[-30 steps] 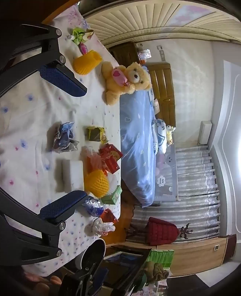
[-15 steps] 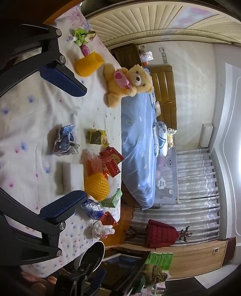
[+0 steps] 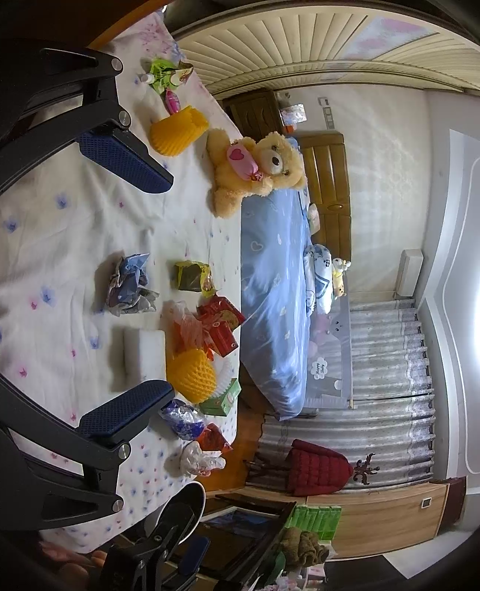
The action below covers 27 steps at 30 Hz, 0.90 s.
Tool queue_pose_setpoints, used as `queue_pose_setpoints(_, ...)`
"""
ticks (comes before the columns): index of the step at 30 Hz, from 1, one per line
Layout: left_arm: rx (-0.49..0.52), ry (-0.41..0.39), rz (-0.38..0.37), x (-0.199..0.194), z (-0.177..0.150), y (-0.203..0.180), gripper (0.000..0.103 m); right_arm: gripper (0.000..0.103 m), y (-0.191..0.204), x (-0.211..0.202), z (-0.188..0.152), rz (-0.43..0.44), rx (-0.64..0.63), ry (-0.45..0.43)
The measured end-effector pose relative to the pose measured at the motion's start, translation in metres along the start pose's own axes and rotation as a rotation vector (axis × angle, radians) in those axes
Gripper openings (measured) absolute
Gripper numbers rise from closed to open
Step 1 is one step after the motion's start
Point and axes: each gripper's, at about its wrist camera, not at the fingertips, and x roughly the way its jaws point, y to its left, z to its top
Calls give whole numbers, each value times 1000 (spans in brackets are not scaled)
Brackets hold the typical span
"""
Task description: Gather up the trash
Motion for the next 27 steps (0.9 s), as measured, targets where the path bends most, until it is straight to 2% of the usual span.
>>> queue_pose_setpoints(27,-1,-1,0,0,-1,1,103,101,7,0,1,12,1,4)
